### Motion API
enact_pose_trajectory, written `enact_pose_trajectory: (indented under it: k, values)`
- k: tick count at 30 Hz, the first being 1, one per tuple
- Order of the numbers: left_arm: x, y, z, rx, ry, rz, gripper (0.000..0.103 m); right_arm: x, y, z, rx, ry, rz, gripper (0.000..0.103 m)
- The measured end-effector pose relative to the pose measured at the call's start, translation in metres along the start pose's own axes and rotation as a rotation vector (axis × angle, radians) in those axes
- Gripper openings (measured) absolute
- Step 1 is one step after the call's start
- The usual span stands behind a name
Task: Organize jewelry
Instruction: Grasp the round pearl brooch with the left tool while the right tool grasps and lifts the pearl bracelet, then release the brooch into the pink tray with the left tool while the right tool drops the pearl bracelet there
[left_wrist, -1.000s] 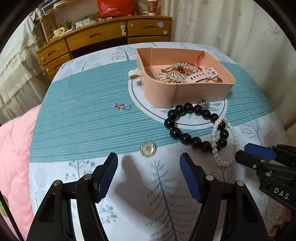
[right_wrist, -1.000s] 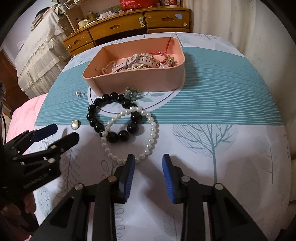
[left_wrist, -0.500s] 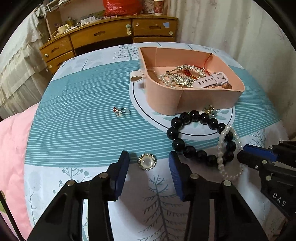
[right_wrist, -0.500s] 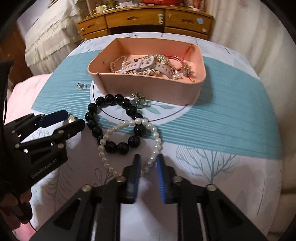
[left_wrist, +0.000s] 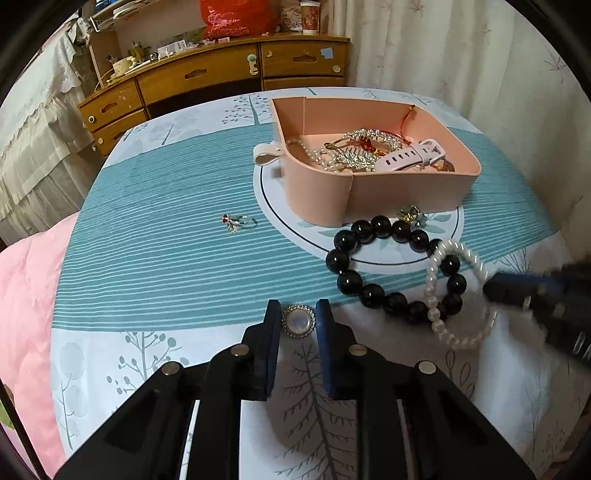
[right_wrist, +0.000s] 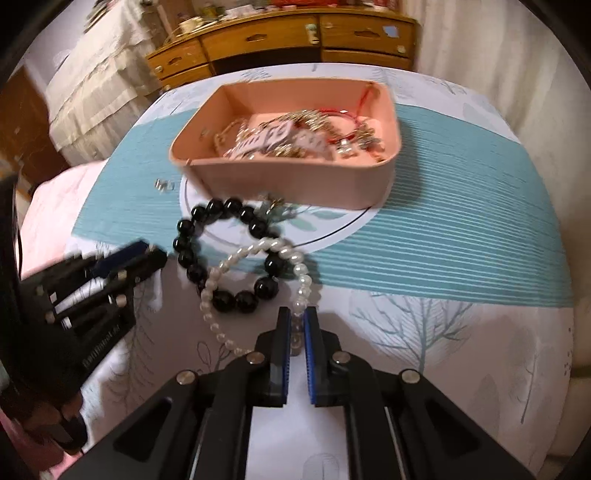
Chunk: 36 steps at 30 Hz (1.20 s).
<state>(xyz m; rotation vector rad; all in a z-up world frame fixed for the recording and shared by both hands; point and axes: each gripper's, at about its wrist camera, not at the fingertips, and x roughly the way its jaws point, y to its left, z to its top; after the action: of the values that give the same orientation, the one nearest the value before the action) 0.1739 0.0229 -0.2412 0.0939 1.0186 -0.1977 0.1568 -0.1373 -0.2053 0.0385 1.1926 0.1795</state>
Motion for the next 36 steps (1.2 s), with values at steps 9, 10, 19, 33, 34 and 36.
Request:
enact_pose_trajectory:
  k: [9, 10, 19, 33, 34, 36]
  values:
    - [-0.006, 0.003, -0.008, -0.005, 0.019, 0.000, 0.017, -0.042, -0.006, 0.029, 0.076, -0.145, 0.032, 0.007]
    - [-0.007, 0.004, -0.009, -0.011, 0.021, 0.000, 0.017, -0.047, -0.006, 0.031, 0.088, -0.173, 0.041, 0.007]
    - [-0.016, 0.009, -0.005, -0.037, 0.013, 0.016, 0.017, -0.073, 0.003, 0.058, 0.074, -0.313, 0.103, 0.007]
    - [-0.032, 0.017, 0.045, -0.062, -0.135, 0.064, 0.017, -0.086, 0.009, 0.105, -0.027, -0.475, 0.126, 0.007]
    - [-0.034, 0.015, 0.051, -0.058, -0.150, 0.068, 0.017, -0.086, 0.007, 0.107, -0.026, -0.473, 0.132, 0.007]
    - [-0.036, 0.013, 0.063, -0.055, -0.181, 0.072, 0.017, -0.083, 0.002, 0.108, -0.022, -0.466, 0.141, 0.007]
